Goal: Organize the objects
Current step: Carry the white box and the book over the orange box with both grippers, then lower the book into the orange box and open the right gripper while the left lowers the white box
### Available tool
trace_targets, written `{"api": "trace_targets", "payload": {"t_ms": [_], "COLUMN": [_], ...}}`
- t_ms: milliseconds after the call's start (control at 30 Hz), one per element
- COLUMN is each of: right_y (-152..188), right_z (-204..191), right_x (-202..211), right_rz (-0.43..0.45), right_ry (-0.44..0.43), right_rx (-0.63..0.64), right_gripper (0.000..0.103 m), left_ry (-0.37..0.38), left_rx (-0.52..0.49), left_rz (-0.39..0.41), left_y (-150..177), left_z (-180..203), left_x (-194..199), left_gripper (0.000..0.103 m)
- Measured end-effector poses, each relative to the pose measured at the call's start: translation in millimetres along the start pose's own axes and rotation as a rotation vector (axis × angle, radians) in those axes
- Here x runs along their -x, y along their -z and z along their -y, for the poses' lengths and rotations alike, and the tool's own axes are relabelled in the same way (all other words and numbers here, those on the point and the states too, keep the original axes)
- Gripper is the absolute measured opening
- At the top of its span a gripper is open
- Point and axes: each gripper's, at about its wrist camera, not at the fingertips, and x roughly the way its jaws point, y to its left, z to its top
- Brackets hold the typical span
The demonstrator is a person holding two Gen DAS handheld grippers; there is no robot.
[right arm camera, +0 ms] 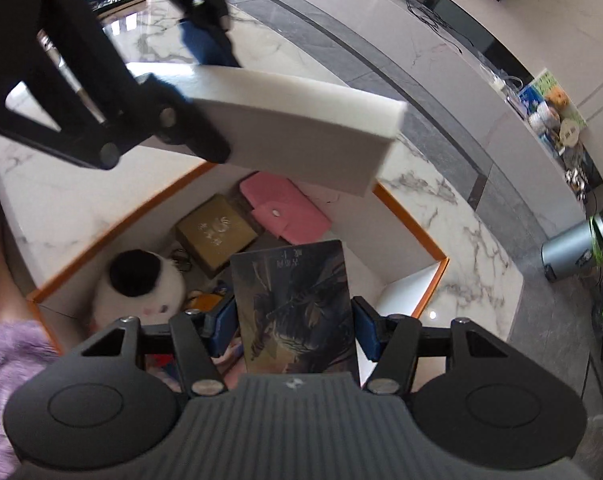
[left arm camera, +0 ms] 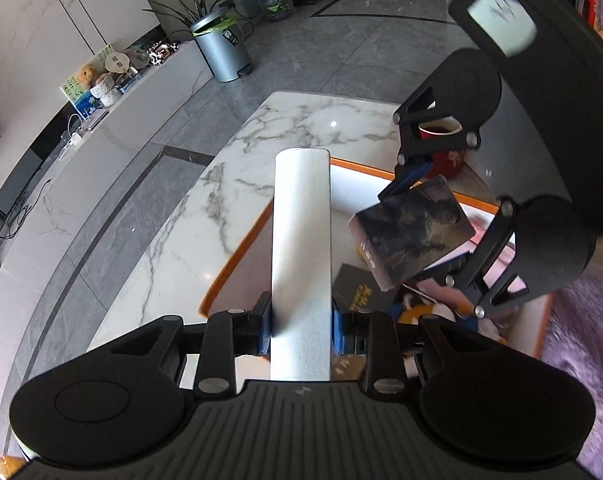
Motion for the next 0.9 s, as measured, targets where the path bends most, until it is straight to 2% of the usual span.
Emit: {"api": "trace_targets", "payload": {"t_ms": [267,467,733,900], "right_y": [4.8,8.2,16.3,17.9], "right_z": [12.0,16.5,13.5,12.4], "right_x": [-59.3,-96.6,-122.5,-125.8], "right_rz": [-0.016,-0.032,-0.033,-0.042], "right_ry": [0.033,0.06,0.065,0.073], "right_rx": [0.23,0.381,0.498,0.516], "right_gripper": [0.061,0.061,0.061,0.06], "left_ry": [0.018,0.027,0.051,0.062], "left_rx": [-0.046,-0.086,-0.103,-0.098], "left_rz": [-0.036,-0.033,-0.027,-0.032], "left_y": [-16.5,-18.2,-10.9,-8.8], "left_z": [-12.7,-18.3,-19.2,-19.3], "left_x": [-52.9,-75.2,-92.2,-93.5], "left_gripper": [0.033,0.033,0.033,0.033]}}
